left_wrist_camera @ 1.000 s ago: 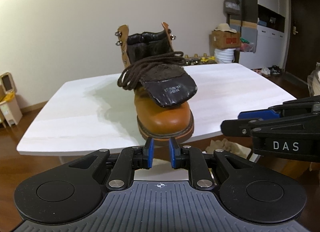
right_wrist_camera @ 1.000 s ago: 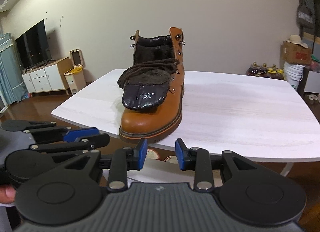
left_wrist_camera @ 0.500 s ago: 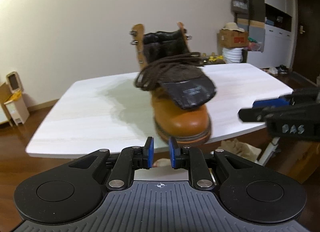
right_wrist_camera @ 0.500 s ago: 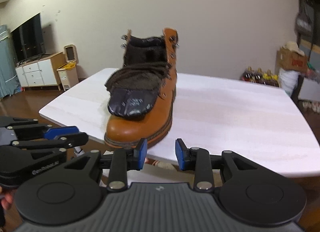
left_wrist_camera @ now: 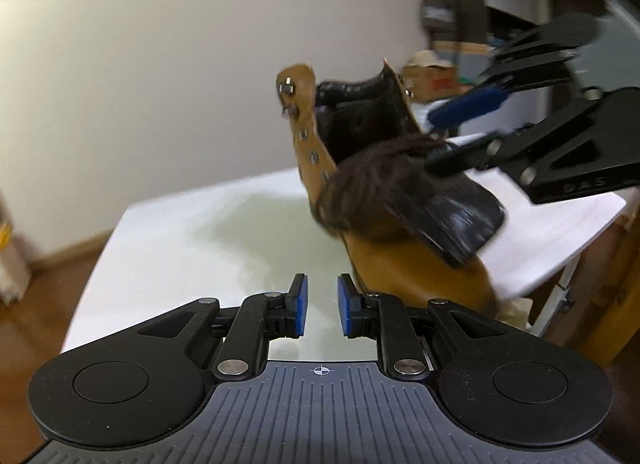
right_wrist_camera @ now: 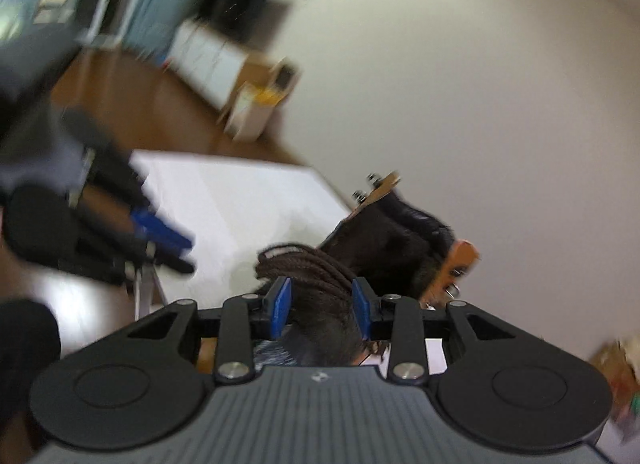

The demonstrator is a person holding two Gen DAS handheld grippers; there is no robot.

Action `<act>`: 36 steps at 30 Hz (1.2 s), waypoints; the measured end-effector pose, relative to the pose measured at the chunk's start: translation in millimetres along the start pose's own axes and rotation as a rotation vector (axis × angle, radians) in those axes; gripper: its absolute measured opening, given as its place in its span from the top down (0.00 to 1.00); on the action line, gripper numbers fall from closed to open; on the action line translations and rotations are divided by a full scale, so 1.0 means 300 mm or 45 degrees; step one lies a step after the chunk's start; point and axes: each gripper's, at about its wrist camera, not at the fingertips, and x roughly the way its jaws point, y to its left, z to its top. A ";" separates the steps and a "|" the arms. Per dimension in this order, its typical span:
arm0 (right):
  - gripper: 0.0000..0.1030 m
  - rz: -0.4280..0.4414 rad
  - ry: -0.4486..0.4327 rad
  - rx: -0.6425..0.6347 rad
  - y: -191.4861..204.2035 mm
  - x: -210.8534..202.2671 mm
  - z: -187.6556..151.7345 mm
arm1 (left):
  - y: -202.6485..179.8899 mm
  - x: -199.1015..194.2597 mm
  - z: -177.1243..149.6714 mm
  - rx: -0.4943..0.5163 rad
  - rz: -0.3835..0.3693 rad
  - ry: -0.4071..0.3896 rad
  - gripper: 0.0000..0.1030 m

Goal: Lace up shoes with both hands
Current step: 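Grasp the bundled brown lace with the right gripper and lift it off the tongue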

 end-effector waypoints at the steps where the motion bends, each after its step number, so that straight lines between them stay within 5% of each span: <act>1: 0.65 0.047 0.046 -0.018 -0.034 0.040 0.014 | 0.011 0.011 0.009 0.006 -0.011 0.007 0.83; 13: 0.61 0.580 0.443 0.185 -0.276 0.254 0.081 | 0.143 0.136 0.188 -0.114 -0.194 0.419 0.83; 15: 0.66 0.620 0.470 0.273 -0.296 0.265 0.080 | 0.149 0.145 0.210 -0.118 -0.207 0.474 0.83; 18: 0.90 0.638 0.489 0.417 -0.320 0.255 0.074 | 0.168 0.145 0.241 -0.141 -0.253 0.518 0.83; 22: 0.94 0.582 0.488 0.581 -0.326 0.200 0.054 | 0.202 0.152 0.266 -0.161 -0.311 0.564 0.83; 25: 0.94 0.427 0.502 0.736 -0.337 0.111 0.030 | 0.234 0.167 0.293 -0.167 -0.363 0.571 0.83; 33: 0.94 -0.306 0.444 1.133 -0.501 -0.264 -0.036 | 0.224 0.192 0.377 0.048 -0.491 0.571 0.83; 36: 0.94 -0.404 0.458 1.166 -0.536 -0.286 -0.090 | 0.194 0.232 0.413 0.046 -0.500 0.579 0.83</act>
